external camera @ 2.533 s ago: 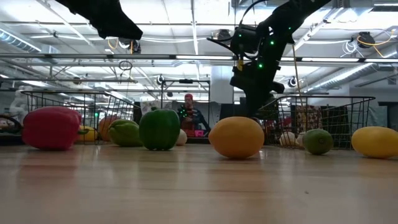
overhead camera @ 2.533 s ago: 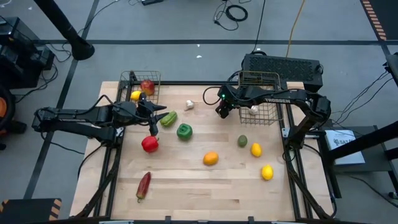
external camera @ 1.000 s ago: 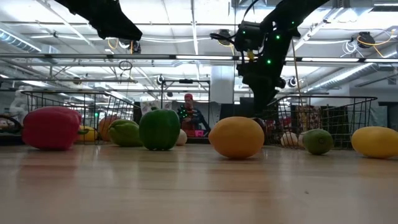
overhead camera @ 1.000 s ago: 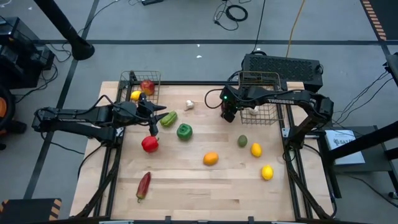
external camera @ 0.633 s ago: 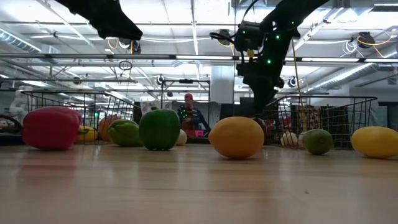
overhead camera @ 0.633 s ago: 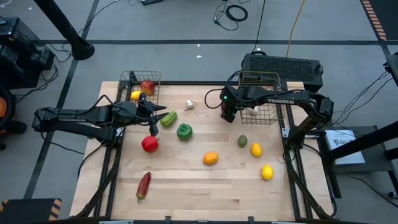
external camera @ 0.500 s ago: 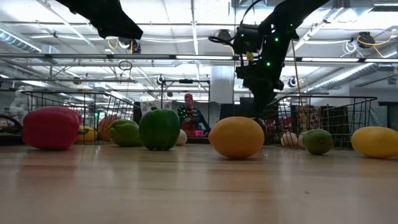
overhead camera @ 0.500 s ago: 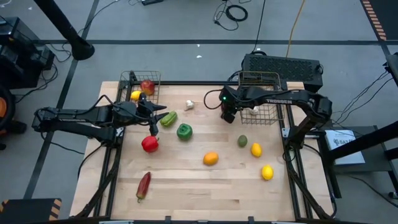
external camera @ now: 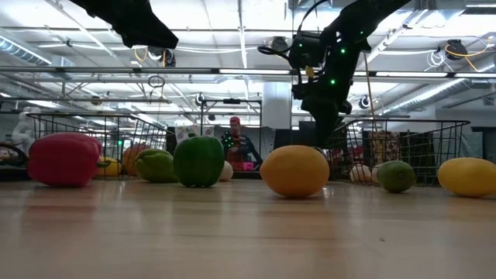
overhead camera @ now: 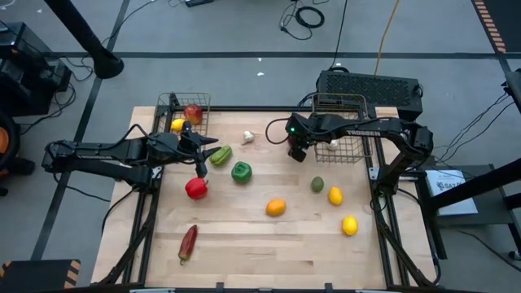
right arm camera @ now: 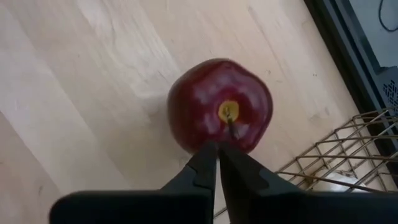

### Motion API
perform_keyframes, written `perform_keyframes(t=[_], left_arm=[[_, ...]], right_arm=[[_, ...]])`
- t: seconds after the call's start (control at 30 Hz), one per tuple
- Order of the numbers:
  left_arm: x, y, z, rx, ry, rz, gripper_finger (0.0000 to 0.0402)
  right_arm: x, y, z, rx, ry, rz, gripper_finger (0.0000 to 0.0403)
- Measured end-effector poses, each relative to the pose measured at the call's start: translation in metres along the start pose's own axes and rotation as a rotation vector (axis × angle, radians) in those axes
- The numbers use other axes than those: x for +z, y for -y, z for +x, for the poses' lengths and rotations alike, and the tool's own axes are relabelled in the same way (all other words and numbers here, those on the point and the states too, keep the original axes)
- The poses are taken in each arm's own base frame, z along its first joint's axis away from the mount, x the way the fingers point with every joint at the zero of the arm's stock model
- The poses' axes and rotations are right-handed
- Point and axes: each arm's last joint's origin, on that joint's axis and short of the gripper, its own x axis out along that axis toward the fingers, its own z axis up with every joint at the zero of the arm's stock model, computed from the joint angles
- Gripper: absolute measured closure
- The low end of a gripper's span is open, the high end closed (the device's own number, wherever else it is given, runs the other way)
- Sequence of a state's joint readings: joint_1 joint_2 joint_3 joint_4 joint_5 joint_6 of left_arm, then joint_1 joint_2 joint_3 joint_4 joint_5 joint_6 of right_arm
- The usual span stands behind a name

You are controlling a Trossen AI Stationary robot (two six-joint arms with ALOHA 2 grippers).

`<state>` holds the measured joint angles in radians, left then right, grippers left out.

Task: Sort produce into baskets
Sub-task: Put the red apple into the left wire basket

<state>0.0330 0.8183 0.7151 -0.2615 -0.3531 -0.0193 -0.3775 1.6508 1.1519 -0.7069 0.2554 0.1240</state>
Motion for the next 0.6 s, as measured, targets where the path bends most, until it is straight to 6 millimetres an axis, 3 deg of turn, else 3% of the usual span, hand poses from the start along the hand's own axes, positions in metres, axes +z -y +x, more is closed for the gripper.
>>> perform_keyframes(t=[0.13,0.43,0.6], left_arm=[[-0.0002,0.0000,0.0000,0.000,-0.002,0.001,0.0269],[-0.0003,0.0000,0.0000,0.000,-0.003,0.002,0.0269],[-0.0002,0.0000,0.0000,0.000,-0.002,0.002,0.0269]], right_arm=[[0.0003,0.0001,-0.0001,-0.003,0.003,0.014,0.0390],[0.0016,-0.0013,-0.0008,-0.026,0.023,0.002,0.0323],[0.0033,-0.0014,-0.0010,-0.024,0.038,-0.005,0.0312]])
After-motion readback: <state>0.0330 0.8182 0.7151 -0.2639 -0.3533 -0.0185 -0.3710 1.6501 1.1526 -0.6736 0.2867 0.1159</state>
